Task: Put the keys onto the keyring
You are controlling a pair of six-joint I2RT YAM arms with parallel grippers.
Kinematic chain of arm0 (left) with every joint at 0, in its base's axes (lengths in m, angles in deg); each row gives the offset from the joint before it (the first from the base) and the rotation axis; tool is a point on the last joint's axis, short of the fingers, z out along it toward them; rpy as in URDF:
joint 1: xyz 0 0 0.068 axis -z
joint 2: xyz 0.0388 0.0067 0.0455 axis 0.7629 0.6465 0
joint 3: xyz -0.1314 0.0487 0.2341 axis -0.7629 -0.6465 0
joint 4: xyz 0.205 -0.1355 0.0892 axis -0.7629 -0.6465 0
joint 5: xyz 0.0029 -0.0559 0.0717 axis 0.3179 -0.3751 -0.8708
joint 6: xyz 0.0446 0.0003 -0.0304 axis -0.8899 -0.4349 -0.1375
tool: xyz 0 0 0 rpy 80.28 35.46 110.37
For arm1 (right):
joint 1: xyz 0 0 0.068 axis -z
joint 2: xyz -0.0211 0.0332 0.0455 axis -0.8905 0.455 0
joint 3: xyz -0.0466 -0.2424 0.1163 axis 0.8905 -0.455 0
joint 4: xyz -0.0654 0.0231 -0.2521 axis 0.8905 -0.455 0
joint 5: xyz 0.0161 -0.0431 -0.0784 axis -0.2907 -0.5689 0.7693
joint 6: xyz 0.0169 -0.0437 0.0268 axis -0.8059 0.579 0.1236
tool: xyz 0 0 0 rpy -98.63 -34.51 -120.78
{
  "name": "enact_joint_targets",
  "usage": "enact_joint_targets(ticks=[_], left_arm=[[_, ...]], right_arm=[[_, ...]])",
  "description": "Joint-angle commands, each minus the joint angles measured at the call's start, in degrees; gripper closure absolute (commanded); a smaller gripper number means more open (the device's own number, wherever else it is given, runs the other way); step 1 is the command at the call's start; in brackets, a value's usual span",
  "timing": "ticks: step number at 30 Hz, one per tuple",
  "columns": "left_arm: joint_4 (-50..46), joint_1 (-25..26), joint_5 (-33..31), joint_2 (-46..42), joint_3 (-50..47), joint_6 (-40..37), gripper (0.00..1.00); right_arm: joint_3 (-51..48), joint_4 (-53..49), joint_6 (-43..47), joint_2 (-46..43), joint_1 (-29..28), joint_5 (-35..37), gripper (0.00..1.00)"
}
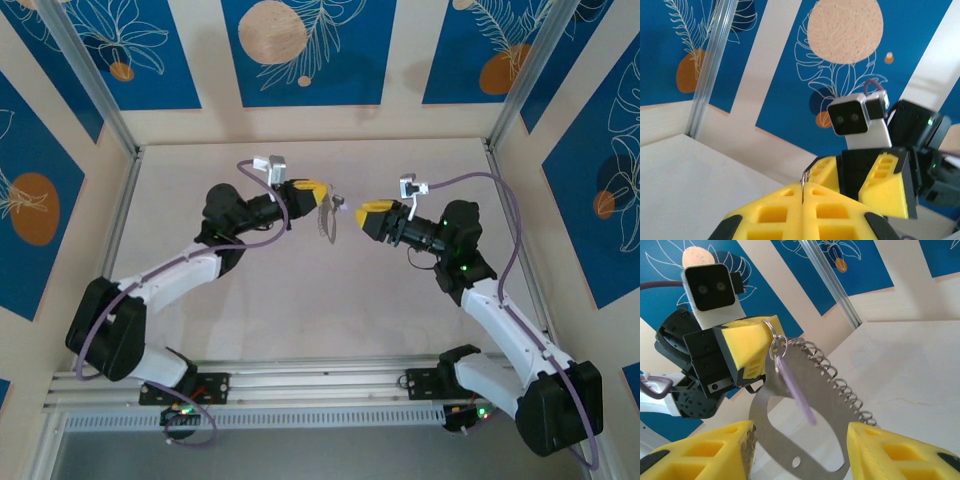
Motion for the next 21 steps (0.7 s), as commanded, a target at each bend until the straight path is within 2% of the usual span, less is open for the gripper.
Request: enact_joint_targets(ticks=[1, 6, 21], left_arm=[[14.6, -1.1, 3.4, 2.2, -0.1, 11.7, 1.0], [19.1, -1.3, 3.5, 4.8, 0.4, 16.8, 1.0], [19.1, -1.4, 4.6, 5.1, 0.7, 18.0, 1.0]], right_arm=[[-1.4, 7.3, -0.2, -0.7, -1.3, 2.4, 0.47], [-0.3, 7.2, 2.7, 1.2, -4.0, 4.4, 0.47], [6.3, 4.4, 9.5, 7.9, -8.8, 8.0, 0.44]])
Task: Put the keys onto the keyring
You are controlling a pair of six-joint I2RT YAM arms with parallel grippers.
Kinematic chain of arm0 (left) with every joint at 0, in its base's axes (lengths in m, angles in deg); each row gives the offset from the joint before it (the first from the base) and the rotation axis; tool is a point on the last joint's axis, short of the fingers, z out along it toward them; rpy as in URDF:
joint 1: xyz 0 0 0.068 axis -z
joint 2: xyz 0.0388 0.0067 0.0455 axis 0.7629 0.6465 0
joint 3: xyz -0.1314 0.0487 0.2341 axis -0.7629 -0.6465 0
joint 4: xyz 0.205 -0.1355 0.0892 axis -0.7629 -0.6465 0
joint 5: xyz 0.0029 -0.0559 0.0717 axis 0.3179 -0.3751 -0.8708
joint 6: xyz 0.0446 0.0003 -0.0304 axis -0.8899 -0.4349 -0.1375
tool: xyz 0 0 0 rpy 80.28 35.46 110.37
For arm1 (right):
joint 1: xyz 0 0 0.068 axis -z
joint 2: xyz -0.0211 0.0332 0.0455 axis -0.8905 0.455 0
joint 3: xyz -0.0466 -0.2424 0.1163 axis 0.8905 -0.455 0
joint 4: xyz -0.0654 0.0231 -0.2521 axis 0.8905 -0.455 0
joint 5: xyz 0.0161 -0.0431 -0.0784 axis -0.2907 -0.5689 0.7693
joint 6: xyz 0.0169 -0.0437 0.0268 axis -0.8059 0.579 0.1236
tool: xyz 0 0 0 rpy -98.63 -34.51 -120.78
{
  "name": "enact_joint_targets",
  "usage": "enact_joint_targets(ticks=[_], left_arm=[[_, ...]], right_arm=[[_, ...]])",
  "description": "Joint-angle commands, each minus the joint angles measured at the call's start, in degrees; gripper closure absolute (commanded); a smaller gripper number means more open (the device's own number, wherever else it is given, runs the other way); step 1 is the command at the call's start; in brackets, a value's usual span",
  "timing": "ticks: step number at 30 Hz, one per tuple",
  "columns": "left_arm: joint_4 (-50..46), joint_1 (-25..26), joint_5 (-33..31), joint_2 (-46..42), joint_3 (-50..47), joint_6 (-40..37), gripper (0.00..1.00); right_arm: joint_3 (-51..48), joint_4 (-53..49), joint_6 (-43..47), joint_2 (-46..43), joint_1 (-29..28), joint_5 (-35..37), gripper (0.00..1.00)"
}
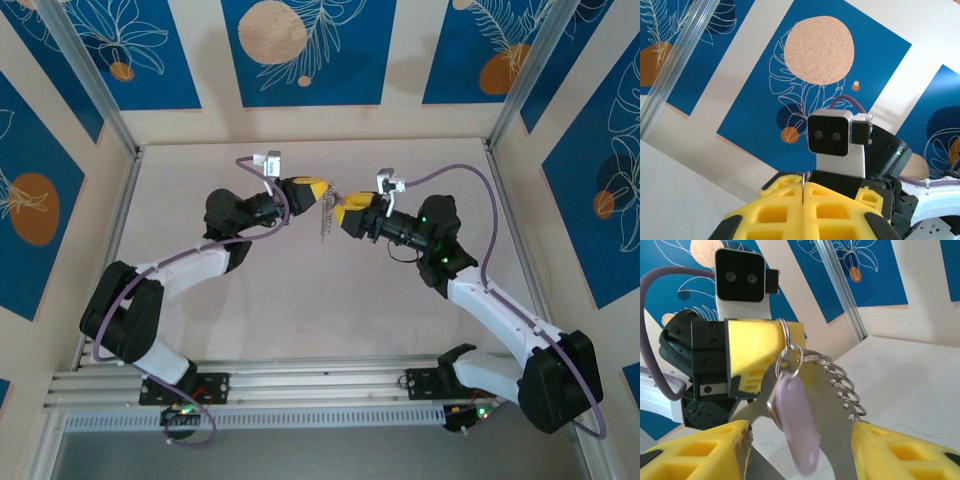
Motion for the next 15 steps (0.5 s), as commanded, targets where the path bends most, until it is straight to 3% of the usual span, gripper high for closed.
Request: enact_joint_targets(ticks=[1, 8, 10, 15], left_arm=[[4.0, -0.6, 1.4, -0.2, 0.8, 0.7, 1.0], [3.9, -0.6, 1.5, -0.3, 0.9, 0.5, 1.0], [3.6, -0.6, 1.7, -0.3, 0.9, 0.4, 1.0], [3.0, -0.6, 1.5, -0.6, 1.0, 0.0, 1.0]], right_arm=[[2.5, -0.7, 2.9, 1.0, -0.6, 1.4, 0.44], [4.6, -1.5, 3.9, 3.7, -1.1, 1.5, 0.48], [4.6, -1.5, 3.9, 4.2, -1.1, 1.2, 0.58], [3.8, -1.6, 4.2, 4.0, -1.4, -0.6, 0.95]])
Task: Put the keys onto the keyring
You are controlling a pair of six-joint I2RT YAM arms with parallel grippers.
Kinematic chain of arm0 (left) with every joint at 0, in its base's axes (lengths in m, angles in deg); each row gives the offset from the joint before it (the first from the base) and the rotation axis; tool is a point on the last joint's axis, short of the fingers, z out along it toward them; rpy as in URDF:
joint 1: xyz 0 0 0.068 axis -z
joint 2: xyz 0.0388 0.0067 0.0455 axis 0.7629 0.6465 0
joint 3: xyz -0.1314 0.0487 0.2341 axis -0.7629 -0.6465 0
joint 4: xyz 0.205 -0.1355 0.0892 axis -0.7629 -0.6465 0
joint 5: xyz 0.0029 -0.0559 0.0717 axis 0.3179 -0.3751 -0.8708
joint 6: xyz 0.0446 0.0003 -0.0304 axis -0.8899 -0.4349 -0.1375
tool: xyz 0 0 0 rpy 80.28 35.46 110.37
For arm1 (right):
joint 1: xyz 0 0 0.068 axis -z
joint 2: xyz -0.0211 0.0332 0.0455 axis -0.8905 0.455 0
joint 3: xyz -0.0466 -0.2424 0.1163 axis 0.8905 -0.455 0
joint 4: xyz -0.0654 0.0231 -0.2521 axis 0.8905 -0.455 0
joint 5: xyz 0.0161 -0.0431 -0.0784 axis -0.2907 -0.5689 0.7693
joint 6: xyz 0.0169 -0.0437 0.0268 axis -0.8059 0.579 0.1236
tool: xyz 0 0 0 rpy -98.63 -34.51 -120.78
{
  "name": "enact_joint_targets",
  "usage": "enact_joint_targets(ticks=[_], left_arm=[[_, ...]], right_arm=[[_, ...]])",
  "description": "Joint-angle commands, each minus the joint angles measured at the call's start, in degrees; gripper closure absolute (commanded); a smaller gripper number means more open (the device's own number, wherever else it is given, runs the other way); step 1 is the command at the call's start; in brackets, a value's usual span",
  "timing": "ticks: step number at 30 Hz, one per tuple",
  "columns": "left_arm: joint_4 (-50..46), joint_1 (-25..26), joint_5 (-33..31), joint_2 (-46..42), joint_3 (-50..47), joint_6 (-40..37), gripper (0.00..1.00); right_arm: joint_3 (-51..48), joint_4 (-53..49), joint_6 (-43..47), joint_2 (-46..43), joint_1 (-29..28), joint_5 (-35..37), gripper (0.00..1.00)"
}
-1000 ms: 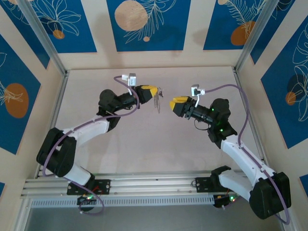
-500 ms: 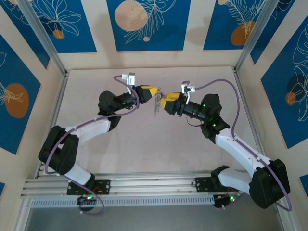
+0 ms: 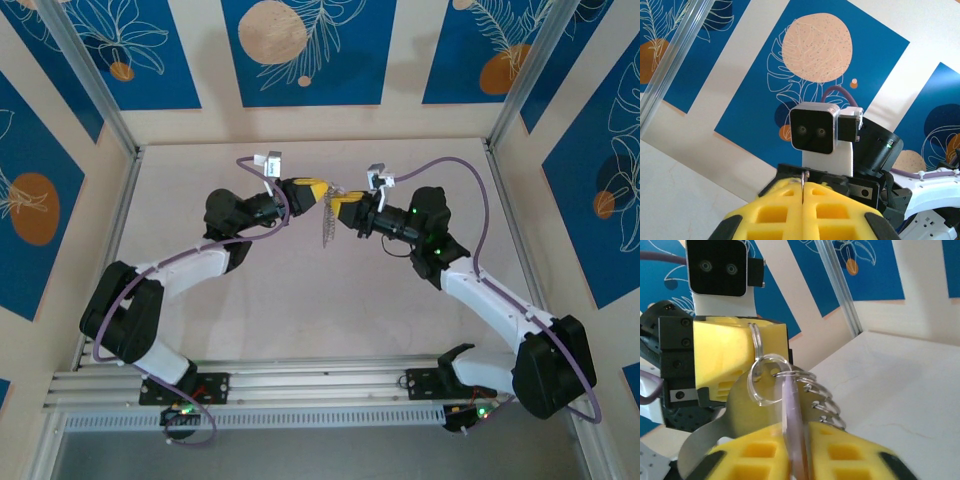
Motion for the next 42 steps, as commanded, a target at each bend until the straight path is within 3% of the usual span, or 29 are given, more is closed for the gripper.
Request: enact_joint_targets(ticks=[1, 15, 21, 24, 26, 34, 42], left_arm=[[3.0, -0.6, 1.1, -0.6, 1.1, -0.1, 1.0], [1.1, -0.6, 0.8, -0.8, 1.9, -1.5, 1.0], [0.9, -0.6, 0.8, -0.9, 2.0, -1.7, 1.0], [0.5, -0.6, 0.7, -1.2, 1.9, -2.0, 1.0], [-0.2, -0.6, 0.6, -1.5, 1.8, -2.5, 1.0], [-1.2, -0.6, 0.6, -1.7, 2.3, -3.0, 1.0], [-1.3, -0.6, 0.7, -1.8, 2.4, -2.7, 1.0]], right_arm=[[0.8, 0.0, 1.3, -0.3, -0.7, -1.0, 0.99], [1.3, -3.4, 3.8, 1.6, -6.3, -2.1, 1.0], [1.2, -5.0, 3.5, 1.6, -5.8, -0.4, 1.0], [0.3, -6.0, 2.8, -0.2, -4.6, 0.0, 0.71], [-0.9, -6.8, 2.4, -2.3, -3.4, -0.2, 0.62], [-3.2, -5.9, -1.0, -10.8, 1.2, -1.8, 0.62], [1.2, 1.6, -6.8, -5.7, 2.9, -1.4, 0.62]])
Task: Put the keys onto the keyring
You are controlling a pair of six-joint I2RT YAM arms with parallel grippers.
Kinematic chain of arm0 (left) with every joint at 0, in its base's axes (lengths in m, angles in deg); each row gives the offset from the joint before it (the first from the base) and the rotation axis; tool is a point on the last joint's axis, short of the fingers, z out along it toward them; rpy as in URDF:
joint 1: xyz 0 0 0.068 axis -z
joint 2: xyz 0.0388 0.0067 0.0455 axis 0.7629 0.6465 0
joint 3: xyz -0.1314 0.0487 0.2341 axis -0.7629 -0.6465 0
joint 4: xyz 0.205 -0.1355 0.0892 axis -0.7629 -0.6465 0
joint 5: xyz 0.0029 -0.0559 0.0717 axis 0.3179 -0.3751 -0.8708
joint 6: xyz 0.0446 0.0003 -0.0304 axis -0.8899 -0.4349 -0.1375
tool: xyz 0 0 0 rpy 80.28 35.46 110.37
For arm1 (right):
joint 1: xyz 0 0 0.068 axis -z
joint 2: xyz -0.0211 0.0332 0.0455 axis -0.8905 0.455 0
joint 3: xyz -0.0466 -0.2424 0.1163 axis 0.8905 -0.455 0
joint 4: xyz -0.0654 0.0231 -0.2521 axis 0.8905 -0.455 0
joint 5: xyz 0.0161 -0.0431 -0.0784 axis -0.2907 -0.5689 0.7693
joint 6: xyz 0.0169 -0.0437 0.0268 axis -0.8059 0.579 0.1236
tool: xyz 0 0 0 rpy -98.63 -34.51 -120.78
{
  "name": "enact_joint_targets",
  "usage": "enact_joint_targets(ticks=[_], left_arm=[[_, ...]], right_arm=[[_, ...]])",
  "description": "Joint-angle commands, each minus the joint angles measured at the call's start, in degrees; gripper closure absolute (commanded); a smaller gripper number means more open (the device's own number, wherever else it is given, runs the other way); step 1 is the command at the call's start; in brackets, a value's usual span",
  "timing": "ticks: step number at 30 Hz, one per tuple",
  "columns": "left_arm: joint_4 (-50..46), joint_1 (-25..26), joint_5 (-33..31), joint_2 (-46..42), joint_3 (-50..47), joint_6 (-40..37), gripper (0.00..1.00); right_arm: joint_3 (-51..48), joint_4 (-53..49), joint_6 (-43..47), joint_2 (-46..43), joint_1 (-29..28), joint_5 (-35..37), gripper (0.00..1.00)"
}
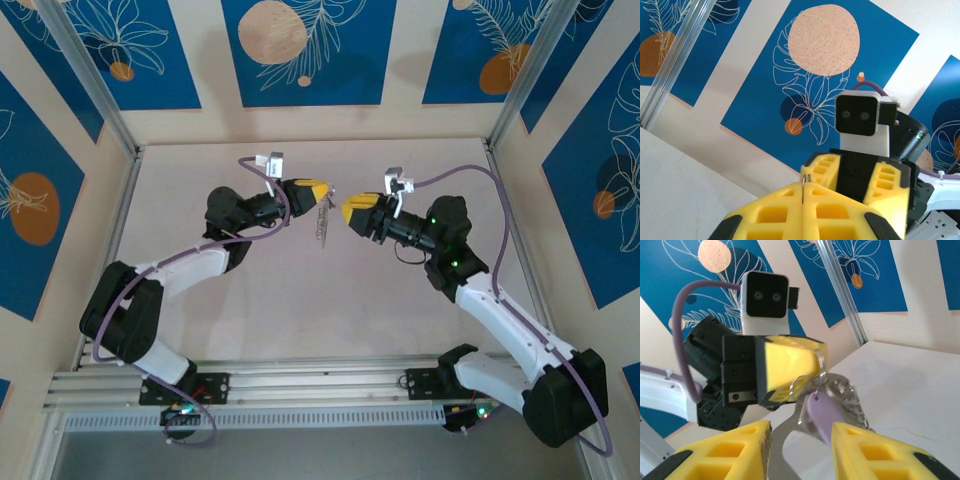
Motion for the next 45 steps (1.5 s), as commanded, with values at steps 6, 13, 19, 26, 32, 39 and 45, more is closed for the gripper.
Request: enact_joint_targets(ticks=[6, 13, 19, 26, 32, 39, 45], left_arm=[[2.0, -0.3, 0.0, -1.8, 2.0, -0.4, 1.0], [2.1, -0.3, 0.0, -1.9, 1.8, -0.5, 1.0], [2.0, -0.3, 0.0, -1.9, 1.8, -0.6, 1.0], [2.1, -0.3, -0.1, -1.8, 1.8, -0.6, 1.0], [1.8, -0.3, -0.1, -1.7, 2.1, -0.7, 1.0], [1.9, -0.3, -0.1, -1.6, 2.1, -0.6, 1.0], [0.0, -0.3, -1.1, -2.1, 1.8, -1.9, 1.0]], right_arm=[[5.0, 10.5, -7.5, 7.5, 1.1, -1.2, 0.62], [5.8, 15.1, -11.0, 11.3, 1.2, -2.3, 0.63], [5.3, 15.6, -11.3, 11.7, 0.8, -2.7, 0.66], [5.6, 15.5, -11.1, 12.1, 0.0, -3.6, 0.71], [6.0, 15.1, -10.8, 12.7, -0.6, -4.0, 0.74], [6.3, 14.7, -10.5, 13.0, -0.8, -4.3, 0.87], [6.3, 13.1, -10.0, 12.6, -0.5, -3.4, 1.0]])
